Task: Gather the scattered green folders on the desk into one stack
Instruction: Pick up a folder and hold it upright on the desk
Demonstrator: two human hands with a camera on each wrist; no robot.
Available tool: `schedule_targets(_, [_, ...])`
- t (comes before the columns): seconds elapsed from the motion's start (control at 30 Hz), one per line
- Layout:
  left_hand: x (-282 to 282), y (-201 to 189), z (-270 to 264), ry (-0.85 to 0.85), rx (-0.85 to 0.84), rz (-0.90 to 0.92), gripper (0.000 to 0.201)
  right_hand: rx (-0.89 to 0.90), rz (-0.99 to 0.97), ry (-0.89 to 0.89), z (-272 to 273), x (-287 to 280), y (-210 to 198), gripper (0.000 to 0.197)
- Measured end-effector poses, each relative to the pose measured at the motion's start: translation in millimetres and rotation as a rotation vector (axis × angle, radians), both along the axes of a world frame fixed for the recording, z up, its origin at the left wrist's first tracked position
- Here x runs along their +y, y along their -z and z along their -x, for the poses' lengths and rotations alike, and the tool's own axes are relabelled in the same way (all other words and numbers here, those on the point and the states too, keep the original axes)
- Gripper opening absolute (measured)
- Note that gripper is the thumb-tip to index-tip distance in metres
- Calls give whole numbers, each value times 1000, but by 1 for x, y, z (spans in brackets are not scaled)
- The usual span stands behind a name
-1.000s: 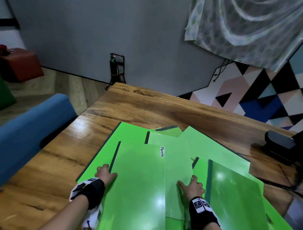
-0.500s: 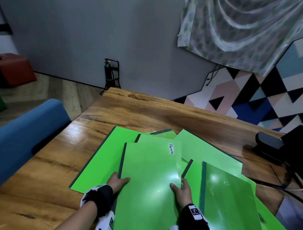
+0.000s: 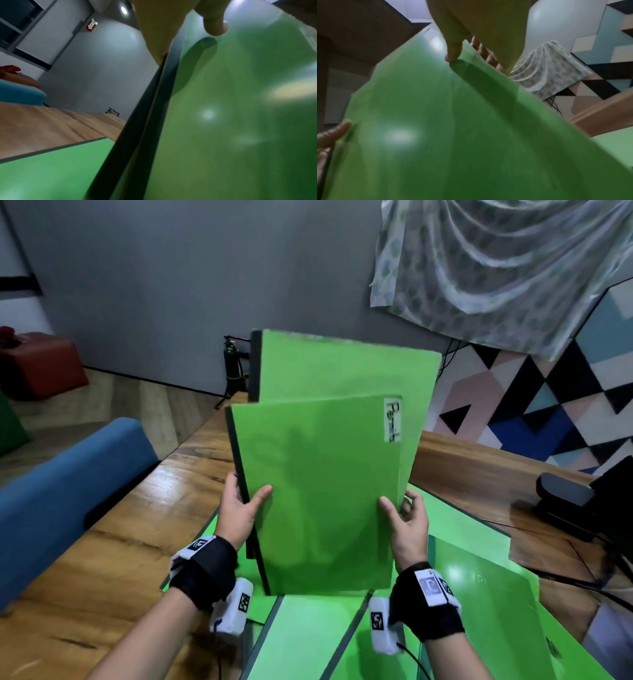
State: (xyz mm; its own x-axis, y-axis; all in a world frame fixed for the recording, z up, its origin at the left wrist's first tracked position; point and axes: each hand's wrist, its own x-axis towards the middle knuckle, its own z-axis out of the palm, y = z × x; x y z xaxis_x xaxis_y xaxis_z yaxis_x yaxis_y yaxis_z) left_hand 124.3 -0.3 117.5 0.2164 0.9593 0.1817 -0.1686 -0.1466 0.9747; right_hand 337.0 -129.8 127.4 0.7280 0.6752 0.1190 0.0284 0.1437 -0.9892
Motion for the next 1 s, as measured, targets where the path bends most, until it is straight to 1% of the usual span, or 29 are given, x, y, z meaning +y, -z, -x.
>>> schedule_targets(0.07, [-2, -4, 3, -21, -18, -41, 36, 1, -32, 5, 0, -1, 2, 38])
schedule_targets(0.13, [-7, -5, 5, 33, -6, -59, 41, 17, -28, 16, -2, -3, 13, 48])
schedule_targets(0.17, [-10, -3, 6, 75, 7, -41, 51, 29, -18, 11, -5, -4, 24, 60])
schedule_targets(0.23, [-17, 11, 5, 123, 79, 48, 72, 33, 73, 15, -4, -6, 47, 108])
schedule_targets(0.27, [-19, 21, 4, 130, 123, 105, 85, 30, 136, -6, -2, -8, 56, 122])
schedule_targets(0.3, [-20, 34, 4, 127, 160, 177, 103, 32, 190, -30, -1, -10, 67, 124])
schedule_targets(0.33, [-23, 47, 5, 127, 203, 235, 117, 39, 236, -44, 1, -12, 73, 119])
schedule_targets(0.37, [-25, 60, 4, 131, 233, 290, 124, 41, 259, -34, 4, -16, 77, 114])
schedule_targets(0.4, [-23, 76, 6, 125, 254, 334, 124, 33, 276, -26, 4, -18, 85, 116])
schedule_targets(0.43, [-26, 82, 6, 127, 258, 362, 120, 20, 287, -26, 4, -19, 89, 124])
schedule_targets(0.47, [-29, 84, 5, 137, 298, 384, 114, 21, 317, -26, 3, -22, 92, 131])
schedule_targets(0.5, [-32, 82, 5, 142, 311, 387, 103, 9, 344, -38, 6, -24, 91, 131])
schedule_targets(0.57, [-34, 78, 6, 144, 336, 375, 61, -26, 418, -80, 8, -30, 88, 118])
schedule_targets(0.6, [-31, 80, 7, 130, 334, 366, 51, -51, 462, -92, 7, -32, 88, 116])
schedule_targets(0.63, [-28, 80, 7, 125, 353, 354, 57, -93, 501, -94, 2, -37, 92, 113])
schedule_targets(0.67, [-26, 80, 6, 114, 365, 332, 70, -128, 553, -79, -4, -43, 95, 101])
schedule_targets(0.7, [-25, 78, 7, 115, 366, 315, 76, -147, 607, -34, -13, -52, 98, 81])
schedule_targets(0.73, [-23, 77, 8, 94, 372, 291, 73, -147, 663, 30, -29, -62, 107, 66])
schedule_targets(0.77, [-23, 74, 10, 78, 385, 279, 68, -131, 736, 104, -47, -75, 115, 59])
schedule_targets(0.8, [-22, 74, 13, 52, 404, 256, 69, -100, 826, 179, -63, -92, 120, 58])
schedule_targets(0.87, [-18, 72, 17, 14, 395, 240, 77, -51, 1030, 324, -92, -131, 128, 64])
schedule_targets(0.93, [-17, 71, 19, -40, 398, 236, 75, -9, 1244, 433, -106, -170, 129, 80])
schedule_targets(1.0, [-18, 74, 20, -70, 407, 275, 68, 21, 1392, 473, -109, -201, 134, 98])
